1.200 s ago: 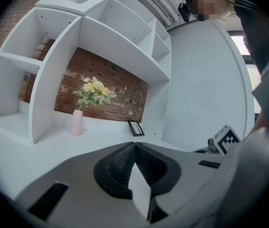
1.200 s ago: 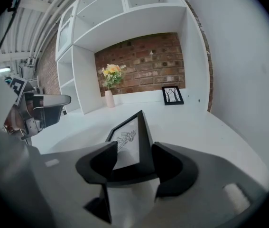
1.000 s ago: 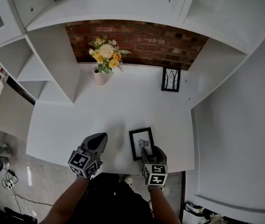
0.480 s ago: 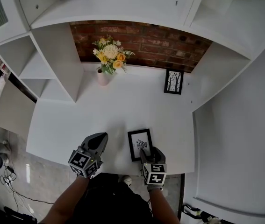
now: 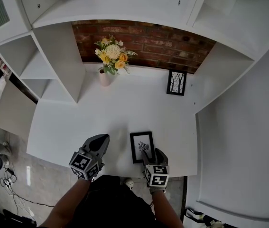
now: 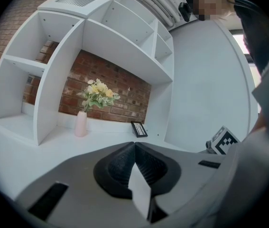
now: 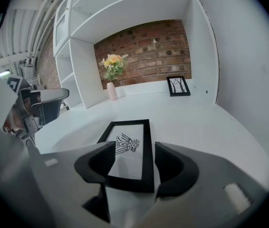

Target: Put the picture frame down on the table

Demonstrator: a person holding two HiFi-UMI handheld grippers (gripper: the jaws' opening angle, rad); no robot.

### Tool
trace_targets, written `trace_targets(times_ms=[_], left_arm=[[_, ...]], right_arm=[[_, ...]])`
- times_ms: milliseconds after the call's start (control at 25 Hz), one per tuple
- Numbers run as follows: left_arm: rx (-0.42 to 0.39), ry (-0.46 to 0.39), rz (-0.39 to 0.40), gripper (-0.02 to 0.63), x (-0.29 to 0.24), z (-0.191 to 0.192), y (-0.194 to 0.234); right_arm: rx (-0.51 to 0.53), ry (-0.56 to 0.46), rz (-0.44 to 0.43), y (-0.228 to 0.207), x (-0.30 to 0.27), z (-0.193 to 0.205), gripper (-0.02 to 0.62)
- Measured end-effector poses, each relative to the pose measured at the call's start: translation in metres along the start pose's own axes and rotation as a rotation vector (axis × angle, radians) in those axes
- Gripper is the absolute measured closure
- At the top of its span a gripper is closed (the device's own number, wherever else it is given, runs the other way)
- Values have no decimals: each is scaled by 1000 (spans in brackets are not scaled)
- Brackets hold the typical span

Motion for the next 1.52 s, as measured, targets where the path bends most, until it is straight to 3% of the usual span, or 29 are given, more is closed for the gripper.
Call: trace_targets(times_ms=[280, 840, 1520], left_arm=[[-7, -1, 5, 606, -1, -1, -3], [-11, -17, 24, 604, -2, -6, -11], [-26, -60, 43, 604, -6, -21, -20]], right_arm=[[10, -47, -16, 0, 6, -7, 341], [49, -179, -35, 9, 31, -31, 591], [90, -331, -110, 22, 58, -67, 592]])
Point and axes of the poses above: the fingertips, and each gripper's own axes: x backward along the fingers, y to its left, z out of its underside, the point moved 2 cm from there along x, backward along the fingers, and after that the axes turned 14 degrees about -x, right-handed, at the moved point
